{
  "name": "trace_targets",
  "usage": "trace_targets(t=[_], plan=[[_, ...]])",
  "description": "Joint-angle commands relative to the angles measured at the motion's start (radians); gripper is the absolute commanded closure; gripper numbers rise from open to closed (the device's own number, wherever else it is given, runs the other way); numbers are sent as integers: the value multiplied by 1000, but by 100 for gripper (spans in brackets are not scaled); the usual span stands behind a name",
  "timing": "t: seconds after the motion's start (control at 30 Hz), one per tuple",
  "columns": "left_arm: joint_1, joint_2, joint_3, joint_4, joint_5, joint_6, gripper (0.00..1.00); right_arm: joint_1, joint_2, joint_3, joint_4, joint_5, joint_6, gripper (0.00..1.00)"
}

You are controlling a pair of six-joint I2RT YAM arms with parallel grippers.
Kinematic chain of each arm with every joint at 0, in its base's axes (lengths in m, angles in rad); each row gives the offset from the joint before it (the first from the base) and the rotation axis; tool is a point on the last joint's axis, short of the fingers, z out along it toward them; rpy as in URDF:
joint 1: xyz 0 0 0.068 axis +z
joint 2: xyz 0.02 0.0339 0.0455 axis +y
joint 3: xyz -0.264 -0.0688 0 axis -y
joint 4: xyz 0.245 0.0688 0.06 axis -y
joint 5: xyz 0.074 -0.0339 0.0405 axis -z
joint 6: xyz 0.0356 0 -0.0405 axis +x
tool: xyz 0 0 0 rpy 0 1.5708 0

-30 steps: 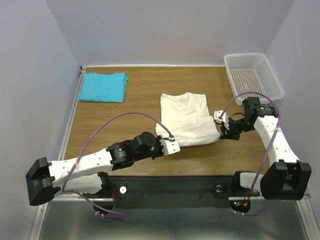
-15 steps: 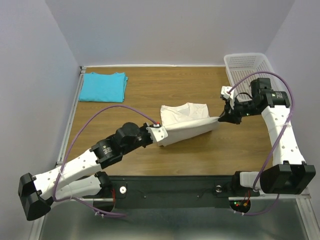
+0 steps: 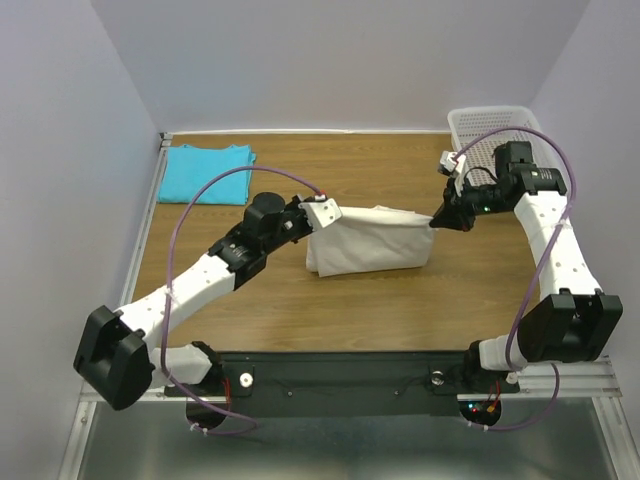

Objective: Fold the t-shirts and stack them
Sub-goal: Fold the tshirt

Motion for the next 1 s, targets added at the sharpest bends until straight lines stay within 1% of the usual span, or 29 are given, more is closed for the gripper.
trace_targets(t=[0.0,0.03,0.23,0.4,0.5,0.63,0.83,0.97], plan=[[33,65,95,108,42,50,100,-4,9,18,168,35,142,100],[37,81,103,125,43,52,100,-4,19,16,208,49,161,100],[100,186,146,168,88,54,100,-5,64,15,309,121,259,99],[134,295,180,182,120,54,100,-5,118,5,365,147,307,99],[143,349,221,189,118,52,100,-5,141,4,414,162,343,99],[149,395,253,214,92,40,100,-5,211,22,461,181,370,99],[160,460,290,226,59,28,100,-5,299,68,506,187,403,99],[169,501,301,234,62,20,100,-5,351,108,521,199,422,99]])
